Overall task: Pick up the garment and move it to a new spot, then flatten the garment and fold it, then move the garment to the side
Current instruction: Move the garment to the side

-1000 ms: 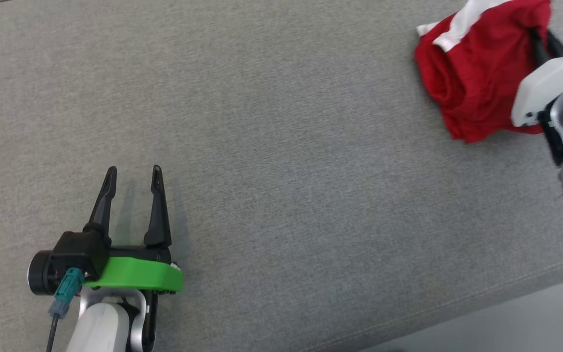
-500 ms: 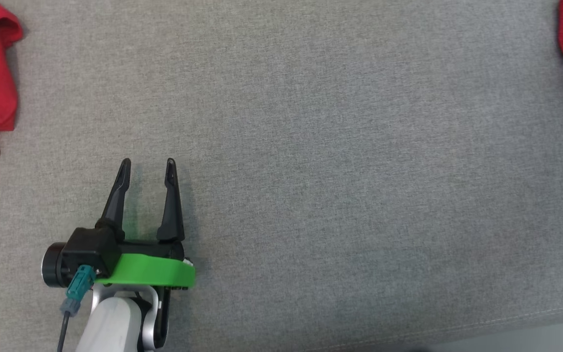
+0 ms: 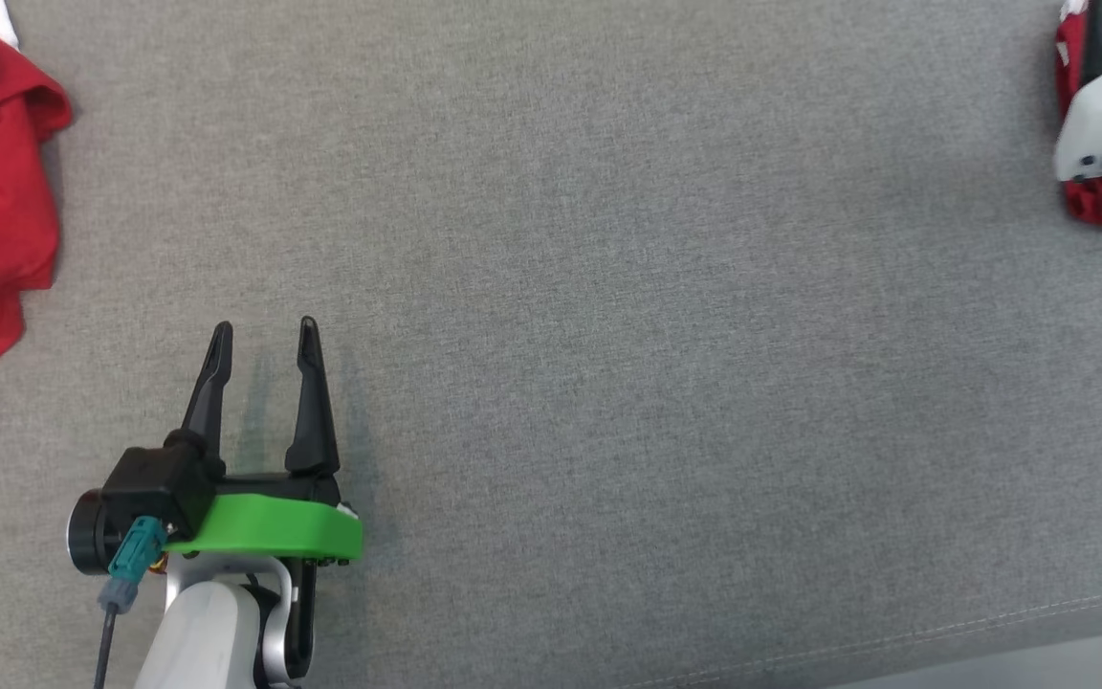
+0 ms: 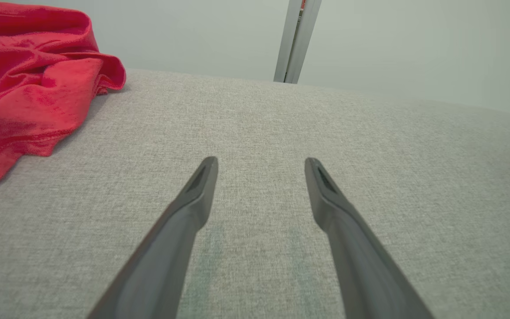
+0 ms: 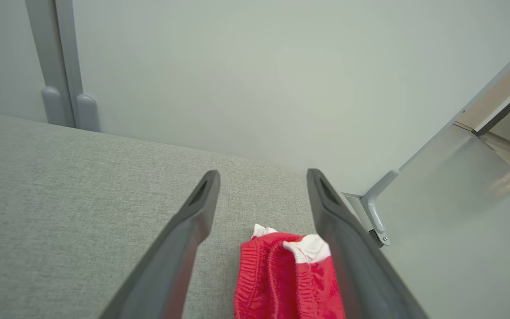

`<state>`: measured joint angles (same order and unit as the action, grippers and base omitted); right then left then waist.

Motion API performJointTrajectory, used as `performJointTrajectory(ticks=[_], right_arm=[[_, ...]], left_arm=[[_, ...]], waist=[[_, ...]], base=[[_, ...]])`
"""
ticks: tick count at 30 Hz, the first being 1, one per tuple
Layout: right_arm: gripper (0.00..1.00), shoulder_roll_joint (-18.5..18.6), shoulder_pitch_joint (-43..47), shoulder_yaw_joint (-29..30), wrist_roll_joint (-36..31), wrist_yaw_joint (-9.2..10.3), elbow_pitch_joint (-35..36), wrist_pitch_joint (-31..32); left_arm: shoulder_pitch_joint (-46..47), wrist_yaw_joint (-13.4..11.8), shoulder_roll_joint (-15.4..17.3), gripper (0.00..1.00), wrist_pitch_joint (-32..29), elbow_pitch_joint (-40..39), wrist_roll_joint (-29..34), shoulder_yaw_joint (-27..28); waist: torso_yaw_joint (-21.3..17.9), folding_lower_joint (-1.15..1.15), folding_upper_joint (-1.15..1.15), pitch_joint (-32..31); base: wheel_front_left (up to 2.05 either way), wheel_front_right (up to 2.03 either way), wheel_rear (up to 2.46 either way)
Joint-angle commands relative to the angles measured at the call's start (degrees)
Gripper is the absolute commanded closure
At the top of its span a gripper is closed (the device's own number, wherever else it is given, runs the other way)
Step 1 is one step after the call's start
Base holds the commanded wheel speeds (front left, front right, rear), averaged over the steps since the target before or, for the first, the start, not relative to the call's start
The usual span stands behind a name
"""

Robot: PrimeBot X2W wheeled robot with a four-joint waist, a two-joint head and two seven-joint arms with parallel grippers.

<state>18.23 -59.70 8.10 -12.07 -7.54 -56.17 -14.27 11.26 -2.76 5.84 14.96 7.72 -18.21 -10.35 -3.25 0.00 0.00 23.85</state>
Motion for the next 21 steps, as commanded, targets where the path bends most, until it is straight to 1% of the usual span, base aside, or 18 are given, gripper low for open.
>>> performJointTrajectory(ticks=[1, 7, 11, 13, 17, 21], right_arm=[[0.00, -1.2, 1.2, -1.7, 0.2, 0.10, 0.7, -0.5], [0.00, -6.7, 5.9, -8.9, 4.5, 0.10, 2.9, -0.9], [0.00, -9.0, 10.4, -12.9, 9.1, 0.10, 5.5, -0.9], [0.00, -10.2, 13.4, -15.0, 11.4, 0.10, 8.4, -0.9], [0.00, -10.9, 20.9, -17.8, 15.6, 0.10, 14.3, -0.9], [0.00, -12.2, 30.4, -17.3, 18.2, 0.10, 21.0, -0.9]], left_arm=[[-0.4, 0.1, -0.1, 0.00, 0.2, 0.6, -0.6, 0.6], [-1.9, 0.2, -0.3, 0.00, 0.2, 3.4, -1.2, 2.7], [-3.9, 0.3, -0.8, 0.00, 0.2, 4.8, -1.5, 4.2], [-5.0, 0.3, -1.2, 0.00, 0.2, 5.0, -1.3, 4.7], [-7.9, 0.6, -1.9, 0.00, 0.2, 5.2, -1.1, 5.4], [-10.3, 0.9, -2.4, 0.00, 0.2, 4.9, -0.6, 5.7]], waist=[[-1.1, 0.00, 0.00, -4.6], [-0.9, 0.00, 0.00, -11.4], [-0.3, 0.00, 0.00, -15.0], [0.1, 0.00, 0.00, -16.4], [0.9, 0.00, 0.00, -18.6], [2.0, 0.00, 0.00, -20.3]], base=[[0.00, 0.00, 0.00], [0.00, 0.00, 0.00], [0.00, 0.00, 0.00], [0.00, 0.00, 0.00], [0.00, 0.00, 0.00], [0.00, 0.00, 0.00]])
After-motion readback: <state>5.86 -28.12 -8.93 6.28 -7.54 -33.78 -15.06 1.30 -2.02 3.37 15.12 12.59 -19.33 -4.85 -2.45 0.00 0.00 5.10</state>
